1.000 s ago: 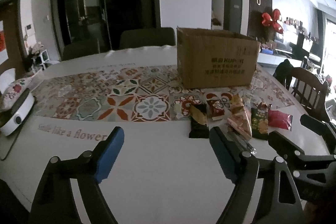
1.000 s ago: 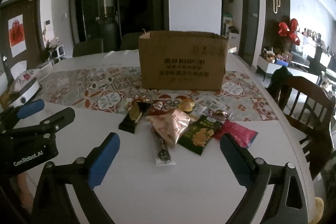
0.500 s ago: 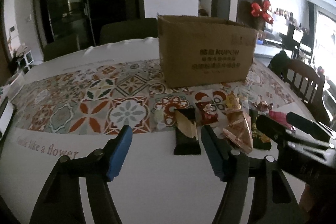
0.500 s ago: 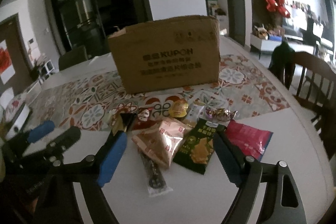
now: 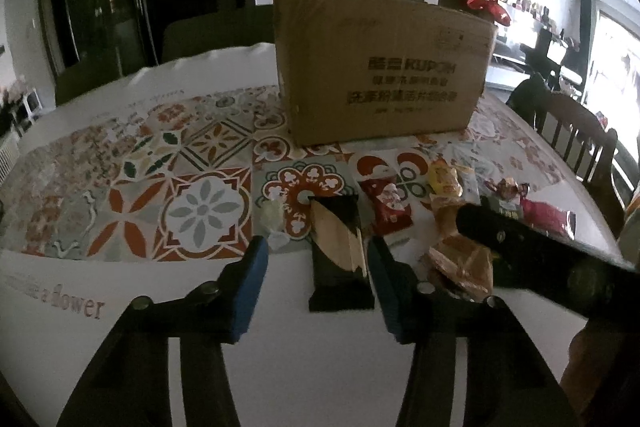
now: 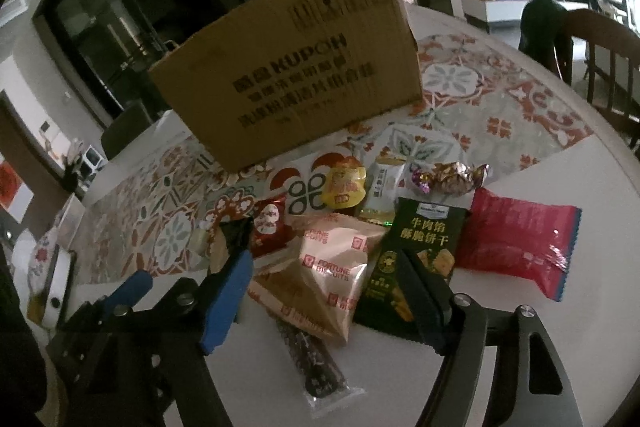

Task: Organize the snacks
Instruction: 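Grasp the black-and-gold bar with left tool while right tool grasps the pink biscuit pack, then carry both snacks into the cardboard box and open both tools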

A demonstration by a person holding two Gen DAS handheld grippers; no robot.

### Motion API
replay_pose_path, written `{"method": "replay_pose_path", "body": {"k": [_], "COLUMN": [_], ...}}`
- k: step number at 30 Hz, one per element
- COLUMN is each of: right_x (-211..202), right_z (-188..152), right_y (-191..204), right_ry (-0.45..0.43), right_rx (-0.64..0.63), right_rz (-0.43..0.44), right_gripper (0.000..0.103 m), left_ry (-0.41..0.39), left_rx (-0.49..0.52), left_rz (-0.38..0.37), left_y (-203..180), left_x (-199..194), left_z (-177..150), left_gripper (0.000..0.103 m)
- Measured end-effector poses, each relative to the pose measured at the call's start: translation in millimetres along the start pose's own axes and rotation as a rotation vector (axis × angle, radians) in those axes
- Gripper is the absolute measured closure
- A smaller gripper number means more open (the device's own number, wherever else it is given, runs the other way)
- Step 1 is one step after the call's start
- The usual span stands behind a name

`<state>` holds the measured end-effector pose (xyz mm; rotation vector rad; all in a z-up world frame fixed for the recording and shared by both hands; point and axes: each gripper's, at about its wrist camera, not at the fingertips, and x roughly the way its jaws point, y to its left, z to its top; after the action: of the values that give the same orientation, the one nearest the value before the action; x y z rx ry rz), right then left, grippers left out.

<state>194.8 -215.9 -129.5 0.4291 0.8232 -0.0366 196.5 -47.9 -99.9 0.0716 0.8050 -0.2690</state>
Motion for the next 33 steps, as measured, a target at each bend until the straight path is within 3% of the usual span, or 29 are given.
{"method": "replay_pose_path", "body": {"k": [7,24,26,29,33], "right_x": [10,29,32,37,39], "right_z": [5,8,8,7,6], "right_y": [2,1,2,2,3], "right_ry": [0.017,0.054,0.063,0.079,0.079], "right_rx": [0.015,0.022,0.015,0.009,-0.010], "right_rz": [0.013,0.032,0.035,0.035,0.025], "right_gripper": [0.032,0.035,0.035,0.047,0.052], "left_ry": [0.044,0.109,0.107,0.100,0.095], "left_rx": [0.006,-0.014,-0.018,-0.011,-0.012], "left_rz": [-0.045,-0.064,-0.068,-0.064,-0.076], "left_y": [-3,-2,-1,-1,1], "left_x": [20,54,54,54,54], "left_z": [3,5,5,4,5], "left_gripper": [0.053,0.054,0.060,0.071,0.072]}}
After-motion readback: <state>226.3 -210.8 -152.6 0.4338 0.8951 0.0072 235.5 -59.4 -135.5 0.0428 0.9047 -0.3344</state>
